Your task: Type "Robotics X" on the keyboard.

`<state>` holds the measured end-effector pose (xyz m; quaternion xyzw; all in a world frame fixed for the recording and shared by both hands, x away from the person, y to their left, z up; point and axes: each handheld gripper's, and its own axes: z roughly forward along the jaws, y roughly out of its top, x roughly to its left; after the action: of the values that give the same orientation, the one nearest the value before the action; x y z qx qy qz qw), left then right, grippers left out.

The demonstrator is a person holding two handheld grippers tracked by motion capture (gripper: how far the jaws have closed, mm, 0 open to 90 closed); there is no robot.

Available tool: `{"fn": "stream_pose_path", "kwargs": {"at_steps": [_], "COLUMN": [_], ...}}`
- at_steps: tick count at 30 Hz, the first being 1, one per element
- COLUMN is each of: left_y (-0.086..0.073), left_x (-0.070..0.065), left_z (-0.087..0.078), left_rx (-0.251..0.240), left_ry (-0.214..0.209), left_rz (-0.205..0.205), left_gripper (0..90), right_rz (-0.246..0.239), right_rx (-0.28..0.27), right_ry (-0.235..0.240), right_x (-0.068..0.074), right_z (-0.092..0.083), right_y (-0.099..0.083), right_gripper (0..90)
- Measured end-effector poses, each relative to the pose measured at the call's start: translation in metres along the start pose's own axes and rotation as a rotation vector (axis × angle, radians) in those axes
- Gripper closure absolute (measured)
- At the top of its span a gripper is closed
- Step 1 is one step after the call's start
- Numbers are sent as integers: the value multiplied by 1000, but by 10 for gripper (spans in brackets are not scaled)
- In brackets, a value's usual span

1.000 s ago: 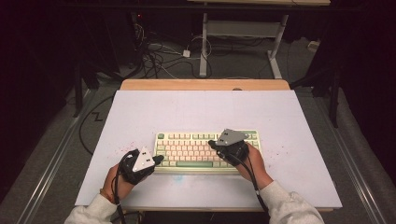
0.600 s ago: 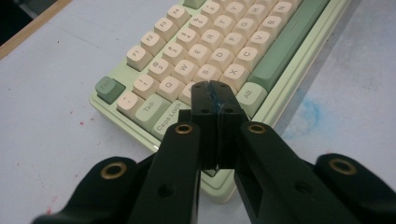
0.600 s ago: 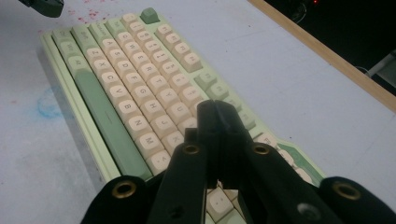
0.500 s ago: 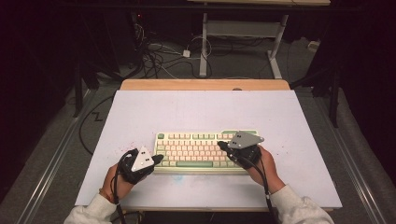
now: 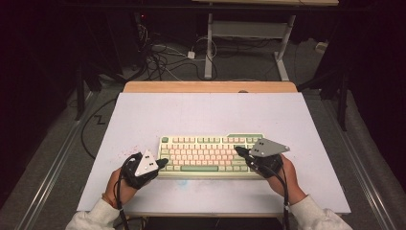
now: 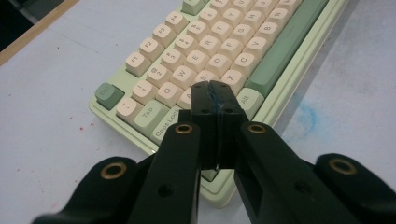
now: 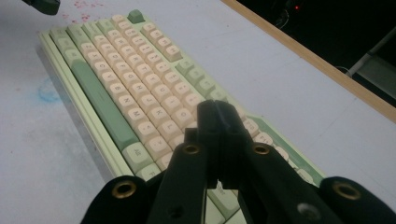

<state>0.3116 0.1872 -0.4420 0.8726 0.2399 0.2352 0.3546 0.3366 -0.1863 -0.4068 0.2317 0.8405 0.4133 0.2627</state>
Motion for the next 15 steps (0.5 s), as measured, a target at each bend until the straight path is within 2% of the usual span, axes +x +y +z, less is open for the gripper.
{"fn": "stream_pose_path", "kwargs": {"at_steps": [15], "left_y": [3], "left_x": [-1], "left_z": [-1], "left_rx": [-11], "left_ry": [-10], "left_rz": [2], "left_gripper": [874], "right_rz": [5], "right_rx": [-9], "right_ry": [-23], "right_x": [-6], "right_z": [-27], "right_y": [-20], "right_gripper": [900]}}
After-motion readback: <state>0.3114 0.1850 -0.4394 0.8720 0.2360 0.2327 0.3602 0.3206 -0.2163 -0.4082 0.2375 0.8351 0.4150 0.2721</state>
